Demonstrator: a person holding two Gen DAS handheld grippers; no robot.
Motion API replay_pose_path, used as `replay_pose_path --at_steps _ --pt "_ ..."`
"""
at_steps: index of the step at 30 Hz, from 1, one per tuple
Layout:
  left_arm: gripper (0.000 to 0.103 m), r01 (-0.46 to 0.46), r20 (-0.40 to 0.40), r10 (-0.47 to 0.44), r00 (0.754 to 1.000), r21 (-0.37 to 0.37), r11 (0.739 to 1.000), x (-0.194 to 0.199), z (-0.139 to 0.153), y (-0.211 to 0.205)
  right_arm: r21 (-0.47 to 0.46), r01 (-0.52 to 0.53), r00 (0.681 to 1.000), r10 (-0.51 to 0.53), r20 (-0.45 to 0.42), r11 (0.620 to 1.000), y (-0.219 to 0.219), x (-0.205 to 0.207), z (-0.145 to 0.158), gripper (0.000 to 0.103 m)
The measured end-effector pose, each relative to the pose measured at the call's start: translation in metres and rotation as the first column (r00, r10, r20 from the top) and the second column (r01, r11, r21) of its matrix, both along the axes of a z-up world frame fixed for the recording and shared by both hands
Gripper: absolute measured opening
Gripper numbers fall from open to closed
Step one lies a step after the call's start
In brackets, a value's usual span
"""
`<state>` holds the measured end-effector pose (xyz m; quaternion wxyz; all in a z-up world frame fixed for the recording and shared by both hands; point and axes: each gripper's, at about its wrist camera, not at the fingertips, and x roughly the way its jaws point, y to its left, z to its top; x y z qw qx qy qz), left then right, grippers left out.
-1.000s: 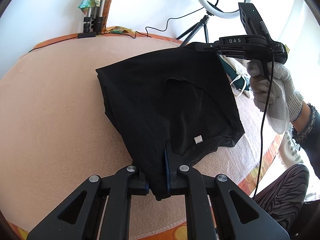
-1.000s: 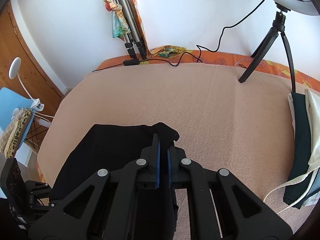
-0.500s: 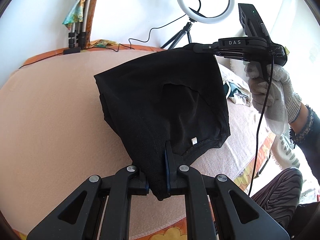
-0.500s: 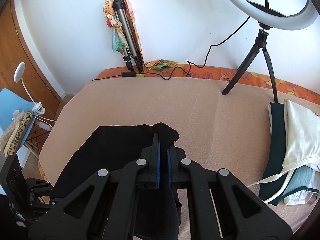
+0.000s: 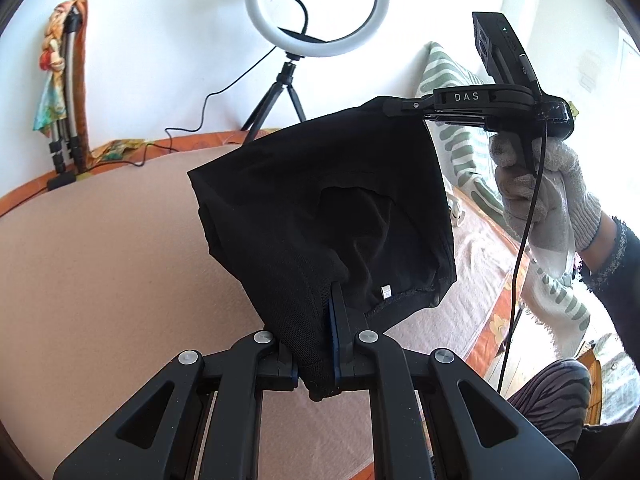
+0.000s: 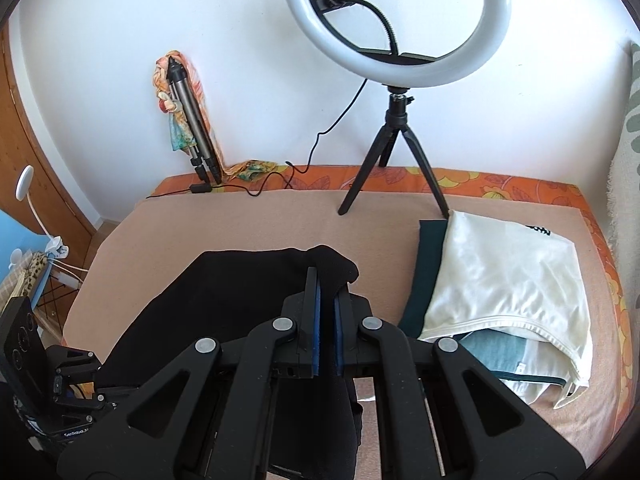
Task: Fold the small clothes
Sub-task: 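Lift the black bundle with the right tool toward the clothes stack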
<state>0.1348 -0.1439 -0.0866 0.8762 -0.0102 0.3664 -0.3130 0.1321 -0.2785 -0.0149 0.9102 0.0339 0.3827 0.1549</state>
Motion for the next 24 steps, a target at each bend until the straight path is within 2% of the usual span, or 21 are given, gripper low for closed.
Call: replay_pose_path --at_steps 11,24 --pt "0.009 0.104 0.062 -0.104 0.993 -0.005 0.995 0.030 0.024 -0.087 -0.025 0.111 0.993 -0.110 0.052 0.993 -0.098 0.007 0.031 0.006" --pt "0.009 0.173 0.122 -0.170 0.978 -0.008 0.985 0.080 0.040 -0.171 -0.053 0.192 0.978 -0.187 0.091 0.980 -0.187 0.060 0.044 0.006"
